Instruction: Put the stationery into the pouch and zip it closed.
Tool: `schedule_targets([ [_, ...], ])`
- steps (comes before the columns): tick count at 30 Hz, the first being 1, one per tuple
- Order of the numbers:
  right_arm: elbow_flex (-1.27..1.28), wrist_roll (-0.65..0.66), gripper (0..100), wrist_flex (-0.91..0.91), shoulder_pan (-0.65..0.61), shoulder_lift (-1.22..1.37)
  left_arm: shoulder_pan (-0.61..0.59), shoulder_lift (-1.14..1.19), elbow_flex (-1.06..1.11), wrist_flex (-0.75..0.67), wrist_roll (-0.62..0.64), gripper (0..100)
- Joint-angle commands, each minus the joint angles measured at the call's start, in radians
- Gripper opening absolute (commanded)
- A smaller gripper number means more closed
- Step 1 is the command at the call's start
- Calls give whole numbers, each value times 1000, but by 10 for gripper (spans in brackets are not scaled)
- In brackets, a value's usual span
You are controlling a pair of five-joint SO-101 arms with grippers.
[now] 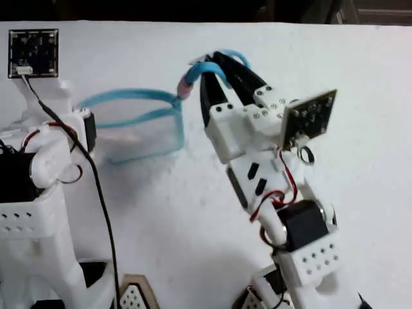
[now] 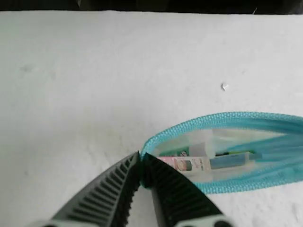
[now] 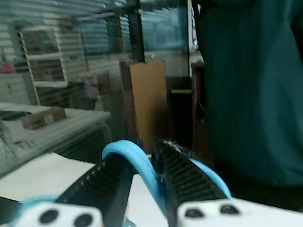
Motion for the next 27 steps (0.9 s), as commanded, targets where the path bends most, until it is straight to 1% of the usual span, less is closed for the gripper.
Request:
schedule_targets([
  [1,-146,-2,40,24,-30,-1,10,-21,-15,-84,-6,92],
  [4,-253,-2,40,59,-47,67,19,-21,-11,-135,-6,116],
  [7,-370,-2,12,90,-61,159,77,-19,-2,-129,-6,120],
  [10,-473,-2,16,116,-85,248,125,-21,2,-144,-6,128],
  [13,-563,-2,16,133,-128,326,136,-21,0,-149,2,172],
  [15,-621,-2,16,133,-145,377,131,-28,-2,-149,38,186],
  [16,-647,-2,16,133,-148,401,120,-30,-2,-149,66,188],
  [18,-698,-2,16,140,-148,449,54,-30,-23,-138,141,187],
  [21,-761,-2,16,168,-148,509,-93,-30,-100,-75,307,189],
  [24,-793,-2,16,180,-148,539,-186,-30,-195,12,319,199],
  [27,-804,-2,16,179,-148,550,-209,-31,-299,143,311,231],
])
